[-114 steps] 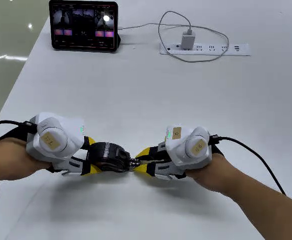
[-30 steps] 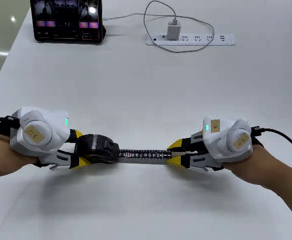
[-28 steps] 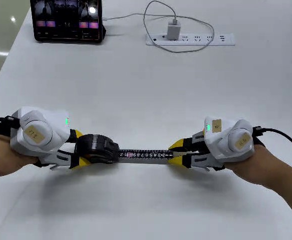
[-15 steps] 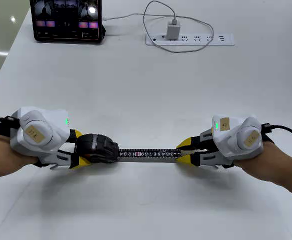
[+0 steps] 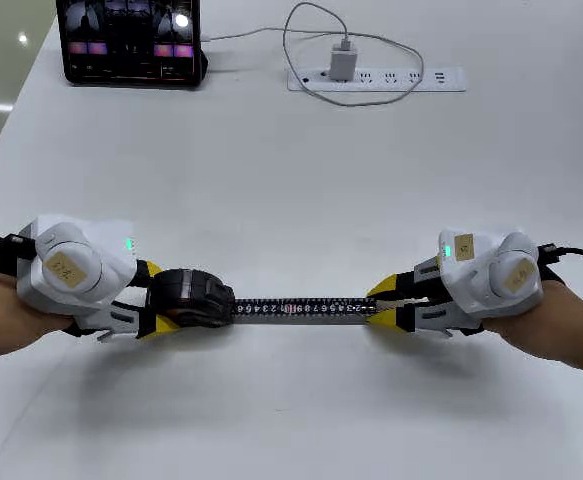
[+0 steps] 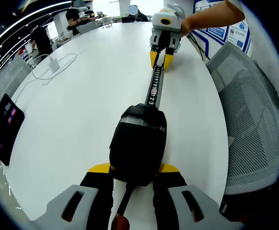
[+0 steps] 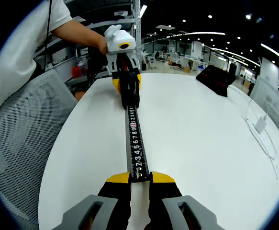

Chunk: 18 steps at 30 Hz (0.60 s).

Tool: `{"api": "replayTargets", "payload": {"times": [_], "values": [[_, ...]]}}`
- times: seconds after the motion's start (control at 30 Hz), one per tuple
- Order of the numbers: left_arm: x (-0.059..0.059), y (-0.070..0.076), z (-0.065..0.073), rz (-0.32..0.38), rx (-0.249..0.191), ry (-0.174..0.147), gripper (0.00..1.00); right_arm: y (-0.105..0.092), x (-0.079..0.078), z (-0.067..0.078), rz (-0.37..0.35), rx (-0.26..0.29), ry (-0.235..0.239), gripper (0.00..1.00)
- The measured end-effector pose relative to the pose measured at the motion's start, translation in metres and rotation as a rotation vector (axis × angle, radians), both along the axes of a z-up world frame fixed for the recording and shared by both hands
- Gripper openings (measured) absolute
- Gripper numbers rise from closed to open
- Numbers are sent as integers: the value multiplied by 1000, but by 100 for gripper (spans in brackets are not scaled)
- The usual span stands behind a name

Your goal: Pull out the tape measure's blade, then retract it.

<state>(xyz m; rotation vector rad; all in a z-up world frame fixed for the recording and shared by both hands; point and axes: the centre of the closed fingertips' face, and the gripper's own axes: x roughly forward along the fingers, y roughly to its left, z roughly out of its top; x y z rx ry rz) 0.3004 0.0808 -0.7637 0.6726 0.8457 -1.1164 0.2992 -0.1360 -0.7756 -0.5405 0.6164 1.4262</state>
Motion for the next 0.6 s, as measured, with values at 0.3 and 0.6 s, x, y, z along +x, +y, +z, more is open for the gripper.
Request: {"api": "replayTargets", "payload": {"times": [0.3,0.6], "values": [[0,0,0,1,-2,0,26,-11,1,0,-5,-17,3,10],[0,0,0,4,-1,0,26,-19,0,-1,-10,-29,4,10]]}}
